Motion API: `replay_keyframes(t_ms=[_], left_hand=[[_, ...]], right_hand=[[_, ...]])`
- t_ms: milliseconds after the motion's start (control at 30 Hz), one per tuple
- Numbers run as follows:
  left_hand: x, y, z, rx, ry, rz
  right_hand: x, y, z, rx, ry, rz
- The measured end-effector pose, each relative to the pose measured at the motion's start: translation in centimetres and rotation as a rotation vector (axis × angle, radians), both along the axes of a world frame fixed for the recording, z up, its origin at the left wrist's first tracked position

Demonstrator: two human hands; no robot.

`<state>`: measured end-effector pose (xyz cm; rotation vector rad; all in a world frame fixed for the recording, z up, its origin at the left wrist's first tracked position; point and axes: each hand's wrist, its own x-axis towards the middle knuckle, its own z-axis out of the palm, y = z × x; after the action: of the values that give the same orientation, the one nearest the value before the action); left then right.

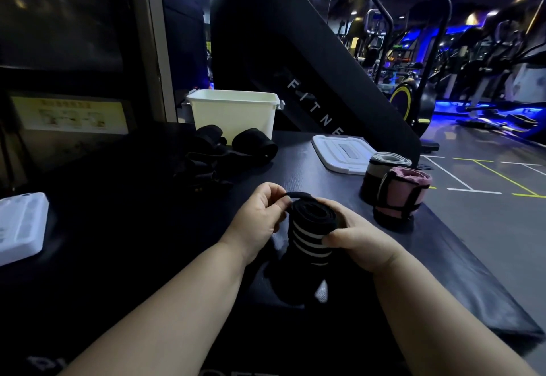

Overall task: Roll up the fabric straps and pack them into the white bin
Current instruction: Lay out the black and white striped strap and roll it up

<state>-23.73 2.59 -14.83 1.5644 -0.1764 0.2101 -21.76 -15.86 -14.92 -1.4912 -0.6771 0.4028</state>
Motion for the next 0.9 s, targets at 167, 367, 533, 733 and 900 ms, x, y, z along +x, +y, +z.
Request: replay_keyframes(t_ms=[167,367,533,733,900], left_hand=[[-0.2,0.0,0.1,-0.032,-0.014,-0.010],[-0.5,0.3,0.5,-0.139,0.008,-0.101],[-0.7,0.4,0.6,-0.118,0.009,-0.169],[-0.8,0.5,0.3,-0.054,-0.010,-0.178],[-0.8,0.7,0.2,-0.081,0.036,-0.298]], right_hand=[[0.0,0.0,0.0,-0.070,0.009,0.044],[-0.4,0.3,0.4,-0.059,-0.061,0.035],[-0.4,0.5,0.2,-0.107,-0.150,-0.044],[0.0,0.8,-0.3,-0.211,-0.244,-0.283],[-0.7,1.2,-0.2,-0.223,-0.256,-0.598]])
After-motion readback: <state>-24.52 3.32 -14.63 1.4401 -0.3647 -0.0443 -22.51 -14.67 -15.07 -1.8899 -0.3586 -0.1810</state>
